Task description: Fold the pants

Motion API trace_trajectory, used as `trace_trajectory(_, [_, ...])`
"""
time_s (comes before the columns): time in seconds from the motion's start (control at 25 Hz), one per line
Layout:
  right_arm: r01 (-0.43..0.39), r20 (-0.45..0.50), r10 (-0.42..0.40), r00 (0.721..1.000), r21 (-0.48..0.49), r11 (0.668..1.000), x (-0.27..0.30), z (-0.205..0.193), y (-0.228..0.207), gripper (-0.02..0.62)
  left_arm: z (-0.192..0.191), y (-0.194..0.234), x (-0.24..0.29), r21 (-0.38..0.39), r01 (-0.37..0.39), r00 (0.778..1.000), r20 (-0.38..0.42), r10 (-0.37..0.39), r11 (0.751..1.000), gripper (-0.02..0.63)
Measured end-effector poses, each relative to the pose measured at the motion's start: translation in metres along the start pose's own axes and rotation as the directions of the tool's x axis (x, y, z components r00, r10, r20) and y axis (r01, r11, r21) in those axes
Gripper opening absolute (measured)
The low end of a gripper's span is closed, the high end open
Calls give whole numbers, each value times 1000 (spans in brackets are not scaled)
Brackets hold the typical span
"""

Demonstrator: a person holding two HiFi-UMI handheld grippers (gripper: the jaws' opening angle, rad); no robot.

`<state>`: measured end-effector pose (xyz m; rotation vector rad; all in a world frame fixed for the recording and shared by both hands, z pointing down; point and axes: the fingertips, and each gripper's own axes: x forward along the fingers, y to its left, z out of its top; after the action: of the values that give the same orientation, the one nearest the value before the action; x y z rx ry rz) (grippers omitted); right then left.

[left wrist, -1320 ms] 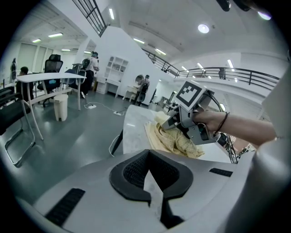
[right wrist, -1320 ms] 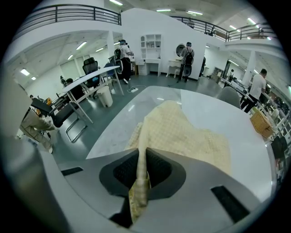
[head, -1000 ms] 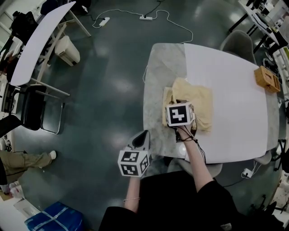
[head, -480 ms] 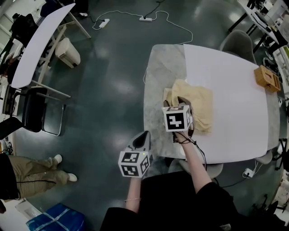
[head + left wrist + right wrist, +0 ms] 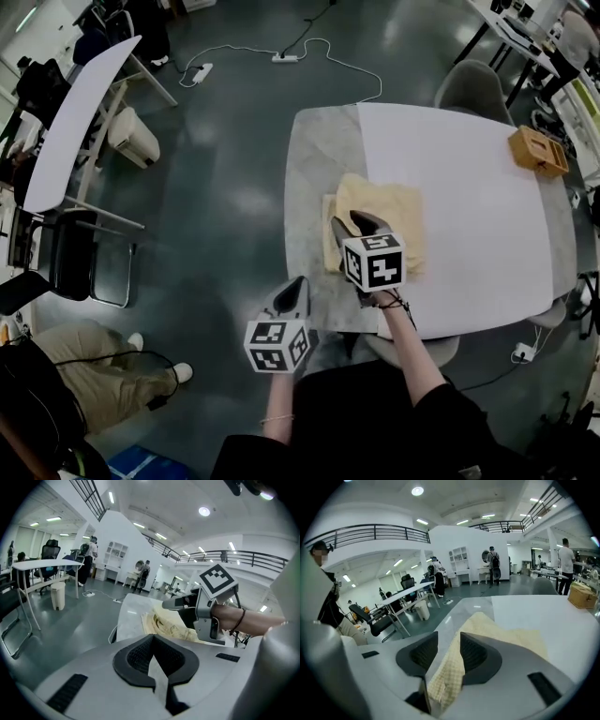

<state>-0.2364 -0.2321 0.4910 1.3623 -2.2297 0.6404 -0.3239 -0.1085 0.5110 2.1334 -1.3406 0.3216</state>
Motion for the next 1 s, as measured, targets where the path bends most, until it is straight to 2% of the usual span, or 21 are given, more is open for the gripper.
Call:
trace_trajectory(0.28, [-162, 125, 147, 981, 118, 980, -51, 7, -22, 43, 28, -34, -3, 52, 7, 998, 69, -10, 999, 8])
trace_trajectory(0.52, [-257, 218, 227, 949, 119, 959, -105, 12, -39, 21, 57, -68, -10, 106, 5, 989, 148, -21, 994, 8])
trace_trajectory(0.76, [-295, 305, 259, 916, 77, 952, -161, 16, -61, 17, 78, -104, -18, 158, 3, 973, 227, -39, 987, 8])
trace_trajectory(1.0, [-282, 397, 237, 887, 60, 957, -209, 19, -88, 15, 90, -136, -30, 211, -5, 954, 295, -59, 977, 8])
